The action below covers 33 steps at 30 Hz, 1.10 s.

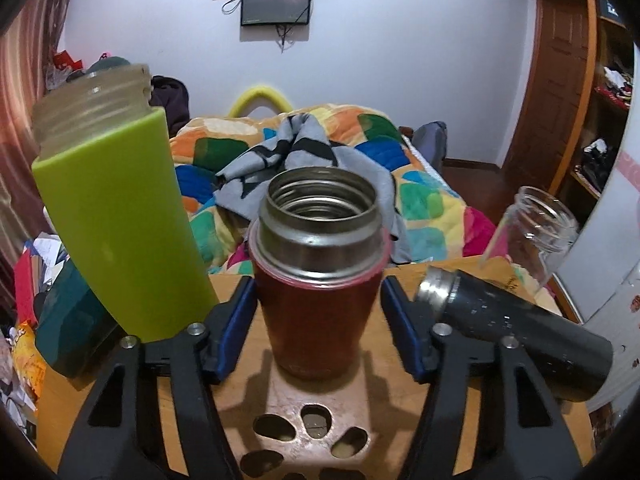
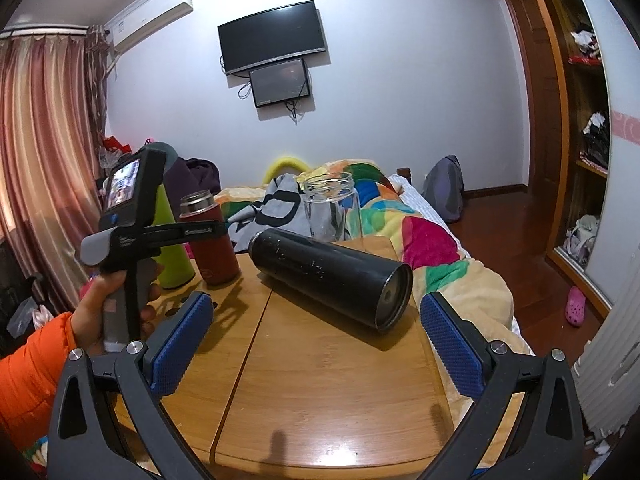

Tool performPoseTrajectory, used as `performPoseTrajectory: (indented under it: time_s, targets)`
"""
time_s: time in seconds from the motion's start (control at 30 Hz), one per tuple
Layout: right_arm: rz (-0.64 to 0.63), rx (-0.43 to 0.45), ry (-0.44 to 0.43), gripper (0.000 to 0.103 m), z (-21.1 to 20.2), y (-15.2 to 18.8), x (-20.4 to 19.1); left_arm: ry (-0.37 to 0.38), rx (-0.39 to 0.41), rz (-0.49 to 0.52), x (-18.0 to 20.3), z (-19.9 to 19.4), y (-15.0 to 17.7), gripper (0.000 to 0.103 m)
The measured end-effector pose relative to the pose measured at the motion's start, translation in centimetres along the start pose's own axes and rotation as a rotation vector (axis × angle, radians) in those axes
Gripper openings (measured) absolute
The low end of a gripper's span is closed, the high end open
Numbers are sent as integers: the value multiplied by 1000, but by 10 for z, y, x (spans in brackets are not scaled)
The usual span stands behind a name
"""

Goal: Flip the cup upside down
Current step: 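Move the left tool to the red thermos cup and close around it, then lift the red cup with the left tool and tilt it onto its side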

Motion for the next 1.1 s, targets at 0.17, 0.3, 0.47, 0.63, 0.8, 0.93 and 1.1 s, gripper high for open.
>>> performPoseTrajectory:
  time_s: [0.17, 0.3, 0.47, 0.63, 0.8, 0.93, 1.1]
  targets:
    - [-22, -1, 11, 103, -1, 1, -5, 6, 2, 9, -1, -1, 0, 61]
    - [-32, -1, 16, 103, -2, 0, -8, 71, -13, 35, 1, -15, 8, 60]
    - [-61, -9, 22, 103, -1, 3, -16, 123, -2, 124, 5, -50, 25, 60]
    - [-100, -30, 13, 103, 1, 10, -28, 227, -10, 166, 1, -91, 40, 60]
    - [-140, -67, -18, 103, 5, 21, -42, 321, -46, 220, 0, -123, 59, 60]
    - [-185, -98, -92, 103, 7, 32, -57, 417, -107, 213, -2, -139, 73, 60]
    - [-249, -173, -199, 103, 16, 47, -76, 507, -154, 203, -1, -151, 87, 60]
Point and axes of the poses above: each gripper's, at about its wrist camera, not at the fingertips, and z roughly the way its jaws point, x to its right, y to its underside, the point moved 1 cm from there along z, roughly the way its jaws point, and after that the axes turned 1 degree about -x, right-handed, at the moved point
